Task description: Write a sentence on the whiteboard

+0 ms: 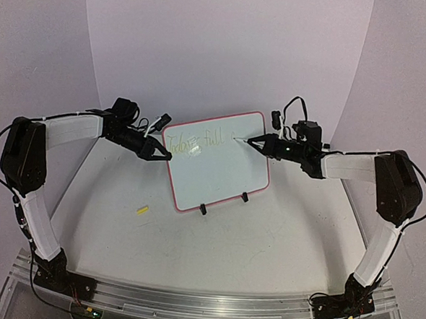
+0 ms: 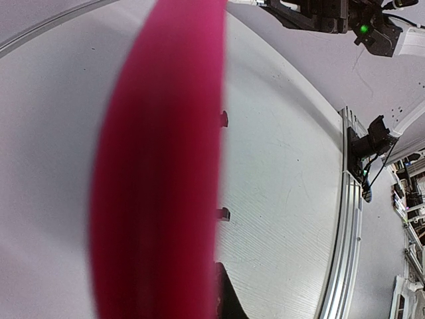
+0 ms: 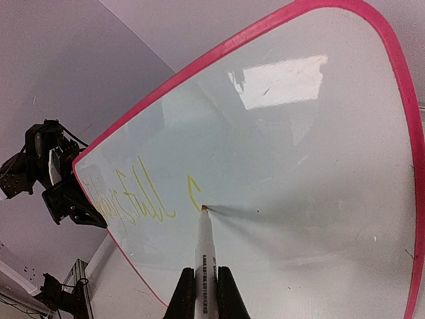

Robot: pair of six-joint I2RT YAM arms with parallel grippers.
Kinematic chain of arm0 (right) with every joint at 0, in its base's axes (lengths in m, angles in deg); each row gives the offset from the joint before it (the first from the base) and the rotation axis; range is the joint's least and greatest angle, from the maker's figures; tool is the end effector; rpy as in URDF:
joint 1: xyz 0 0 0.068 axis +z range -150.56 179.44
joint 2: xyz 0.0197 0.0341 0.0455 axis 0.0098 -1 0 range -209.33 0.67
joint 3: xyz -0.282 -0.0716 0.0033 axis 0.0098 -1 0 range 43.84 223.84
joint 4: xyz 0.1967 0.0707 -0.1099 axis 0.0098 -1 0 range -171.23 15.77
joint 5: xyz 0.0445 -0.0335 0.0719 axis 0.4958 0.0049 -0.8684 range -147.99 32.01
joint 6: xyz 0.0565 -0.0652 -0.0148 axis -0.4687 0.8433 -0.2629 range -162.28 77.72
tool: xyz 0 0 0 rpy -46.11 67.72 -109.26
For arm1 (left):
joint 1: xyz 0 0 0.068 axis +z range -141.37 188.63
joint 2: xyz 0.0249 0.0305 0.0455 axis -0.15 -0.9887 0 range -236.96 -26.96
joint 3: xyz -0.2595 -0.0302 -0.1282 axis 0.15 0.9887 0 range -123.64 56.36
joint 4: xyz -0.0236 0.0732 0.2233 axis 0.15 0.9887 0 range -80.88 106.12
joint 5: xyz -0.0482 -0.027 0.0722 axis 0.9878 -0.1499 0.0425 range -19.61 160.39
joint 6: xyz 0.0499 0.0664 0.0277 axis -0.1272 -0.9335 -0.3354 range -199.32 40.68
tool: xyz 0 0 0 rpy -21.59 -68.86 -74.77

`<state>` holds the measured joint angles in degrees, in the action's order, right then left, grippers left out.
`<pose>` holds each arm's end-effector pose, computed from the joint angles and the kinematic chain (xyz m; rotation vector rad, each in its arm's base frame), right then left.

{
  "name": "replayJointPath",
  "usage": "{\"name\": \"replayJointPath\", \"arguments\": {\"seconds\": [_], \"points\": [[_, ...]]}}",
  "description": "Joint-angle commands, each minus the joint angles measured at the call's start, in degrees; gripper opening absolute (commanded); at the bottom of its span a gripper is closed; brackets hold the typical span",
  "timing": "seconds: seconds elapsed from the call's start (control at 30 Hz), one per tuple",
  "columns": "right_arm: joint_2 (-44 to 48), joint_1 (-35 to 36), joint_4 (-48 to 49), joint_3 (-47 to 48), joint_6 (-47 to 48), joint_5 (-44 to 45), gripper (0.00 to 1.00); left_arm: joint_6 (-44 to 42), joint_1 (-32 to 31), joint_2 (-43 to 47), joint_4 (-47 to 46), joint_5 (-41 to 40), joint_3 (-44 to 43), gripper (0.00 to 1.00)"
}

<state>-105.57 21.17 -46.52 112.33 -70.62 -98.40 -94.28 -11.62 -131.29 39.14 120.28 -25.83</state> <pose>0.3892 0.2092 0.2758 -0.4487 1.8194 1.2327 0.3458 -0.1908 0.2630 1.0475 2.0861 -1.1077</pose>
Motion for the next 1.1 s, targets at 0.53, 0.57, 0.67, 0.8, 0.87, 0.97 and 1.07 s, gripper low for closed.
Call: {"name": "replayJointPath", "arguments": {"seconds": [0.53,0.57,0.67,0.8,0.87,0.97,1.07], "points": [[0.86,-0.20,2.32,3.50,-1.30,1.62,0.00,-2.12,-1.87,-1.37,2.42,-2.01,-1.04,0.00],[0.90,-0.20,2.37,3.55,-1.37,1.52,0.00,-2.12,-1.89,-1.40,2.41,-2.00,-1.04,0.00],[1.29,-0.16,3.25,3.13,-1.93,0.94,0.00,-2.14,-1.98,-1.48,2.45,-2.05,-1.02,0.00],[2.95,-0.17,4.96,1.61,-3.18,0.12,0.00,-2.16,-1.99,-1.49,2.47,-2.13,-1.10,0.00],[4.18,-0.20,5.55,0.55,-3.59,0.29,0.00,-2.10,-2.06,-1.41,2.50,-2.10,-1.12,0.00],[6.20,-0.20,5.91,-1.07,-3.65,1.06,0.00,-2.10,-2.07,-1.38,2.52,-2.25,-1.13,0.00],[7.23,-0.15,5.87,-2.07,-3.34,2.18,0.00,-2.09,-2.07,-1.34,2.54,-2.23,-1.10,0.00]]}}
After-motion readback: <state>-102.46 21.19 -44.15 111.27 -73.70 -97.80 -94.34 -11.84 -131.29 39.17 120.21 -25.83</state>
